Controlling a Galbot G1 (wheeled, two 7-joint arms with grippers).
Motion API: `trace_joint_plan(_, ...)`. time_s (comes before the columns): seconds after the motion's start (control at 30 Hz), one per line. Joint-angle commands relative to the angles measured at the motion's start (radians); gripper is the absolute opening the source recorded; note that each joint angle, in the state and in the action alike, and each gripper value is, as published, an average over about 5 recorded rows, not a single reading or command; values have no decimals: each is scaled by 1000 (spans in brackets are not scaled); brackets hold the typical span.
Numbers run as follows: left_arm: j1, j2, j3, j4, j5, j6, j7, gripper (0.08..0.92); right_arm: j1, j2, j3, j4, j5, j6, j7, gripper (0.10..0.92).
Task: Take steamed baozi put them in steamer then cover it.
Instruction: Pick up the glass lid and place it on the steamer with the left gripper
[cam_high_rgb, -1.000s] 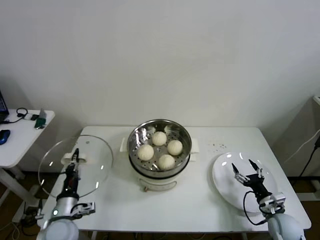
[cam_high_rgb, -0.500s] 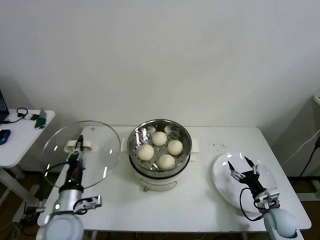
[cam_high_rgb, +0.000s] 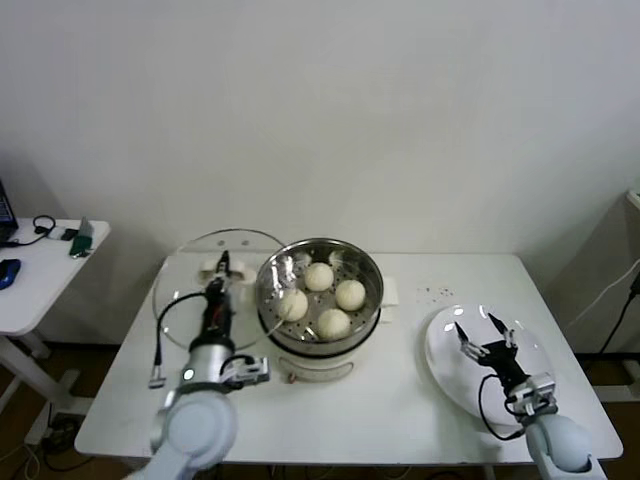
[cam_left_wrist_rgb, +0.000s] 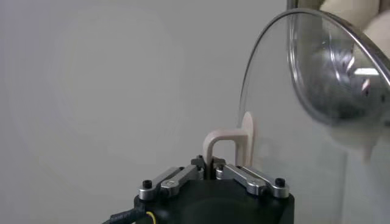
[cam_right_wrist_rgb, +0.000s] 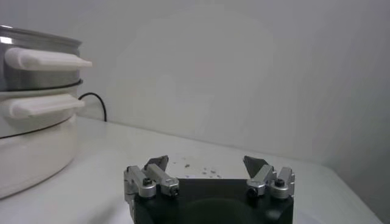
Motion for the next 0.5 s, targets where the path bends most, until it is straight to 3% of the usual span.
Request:
trace_joint_plan(0.03,-251,-121,238,122,49,94,139,146,-2,4,14,-15,-12,5,1,823)
trace_joint_plan(0.3,-279,-253,293,208,79,114,139,146,-13,9,36,-23,-23,13,0,823)
trace_joint_plan(0.5,-277,-289,312,256,90,116,109,146,-24,9,54,-22,-23,18,-1,823)
